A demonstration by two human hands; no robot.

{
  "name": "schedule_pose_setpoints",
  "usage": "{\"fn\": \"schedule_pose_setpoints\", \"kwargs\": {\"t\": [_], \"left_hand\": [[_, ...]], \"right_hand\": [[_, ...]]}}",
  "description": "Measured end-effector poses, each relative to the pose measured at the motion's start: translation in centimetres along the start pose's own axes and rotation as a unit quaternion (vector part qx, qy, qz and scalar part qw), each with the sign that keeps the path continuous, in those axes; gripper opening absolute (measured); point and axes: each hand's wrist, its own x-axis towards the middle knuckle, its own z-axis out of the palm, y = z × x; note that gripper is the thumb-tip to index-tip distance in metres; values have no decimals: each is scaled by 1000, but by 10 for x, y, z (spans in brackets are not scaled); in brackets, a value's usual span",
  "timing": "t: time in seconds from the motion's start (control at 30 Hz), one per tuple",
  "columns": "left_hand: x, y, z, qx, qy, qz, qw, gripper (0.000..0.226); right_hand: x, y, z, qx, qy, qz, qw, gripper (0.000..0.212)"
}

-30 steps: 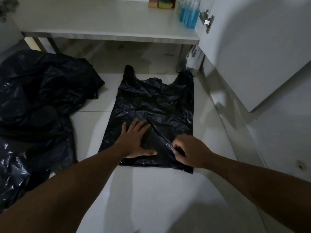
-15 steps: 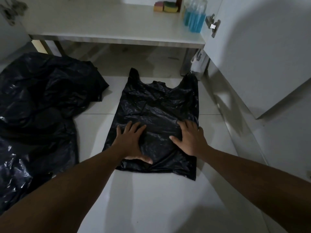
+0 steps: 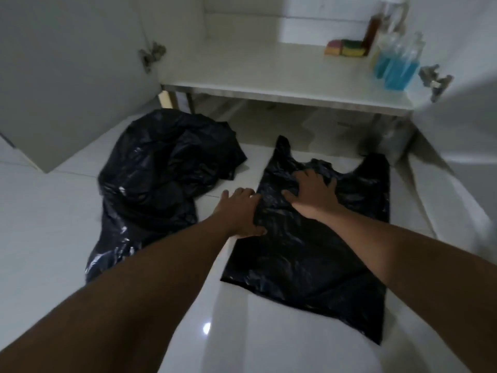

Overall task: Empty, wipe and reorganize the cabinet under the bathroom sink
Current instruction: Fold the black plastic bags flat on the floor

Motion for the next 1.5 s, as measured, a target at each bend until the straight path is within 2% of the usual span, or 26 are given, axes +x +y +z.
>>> {"fn": "schedule_pose_setpoints", "kwargs": {"t": [0.07, 0.13, 0.27, 0.33, 0.43, 0.57, 0.7, 0.83, 0.9, 0.97, 1.0, 1.13, 1.23, 1.3, 1.37, 1.4, 1.43, 1.5], "left_hand": [[2, -33, -23, 30, 22, -46, 998, 89], [-6, -68, -57, 61, 34, -75, 995, 81], [-31, -142, -124, 96, 11, -122, 988, 74], [-39, -177, -137, 54, 28, -177, 982, 69], [-47, -218, -117, -31, 82, -255, 963, 58], [-58, -249, -79, -85, 105, -303, 943, 74], [-64, -257, -62, -174, 108, -380, 902, 75], [-67, -273, -50, -291, 139, -407, 855, 38], [-70, -275, -57, -300, 173, -402, 848, 43], [-74, -270, -67, -296, 197, -380, 854, 49], [-75, -265, -71, -296, 211, -365, 857, 47], [-79, -251, -94, -341, 277, -323, 838, 24], [-79, -238, -117, -347, 336, -240, 842, 22], [-78, -223, -132, -354, 335, -163, 858, 23], [-77, -202, -146, -363, 292, -92, 880, 27], [-76, -191, -152, -372, 267, -67, 886, 29], [-76, -181, -157, -390, 246, -52, 886, 32], [-72, -166, -164, -448, 243, -56, 859, 39]], "right_hand": [[21, -35, -22, 0, 1, -70, 998, 52], [36, -67, -47, 22, -20, -101, 994, 50], [63, -135, -78, 45, -53, -158, 985, 45], [75, -169, -74, 69, -67, -165, 982, 43], [77, -219, -47, 104, -89, -153, 979, 44], [62, -270, 0, 164, -138, -155, 964, 44], [51, -299, 18, 252, -129, -107, 953, 57], [49, -317, 28, 299, -125, -45, 945, 55], [51, -321, 26, 330, -118, -28, 936, 40], [54, -322, 22, 369, -100, -17, 924, 14], [55, -322, 19, 392, -90, -7, 915, 9], [60, -322, -3, 496, -71, 57, 863, 24], [65, -313, -36, 559, -36, 86, 824, 49], [66, -303, -58, 613, -56, 116, 779, 69], [68, -290, -76, 655, -105, 140, 735, 85], [68, -284, -86, 663, -117, 144, 725, 83], [67, -278, -96, 669, -111, 142, 721, 70], [64, -266, -113, 664, -89, 140, 729, 36]]}}
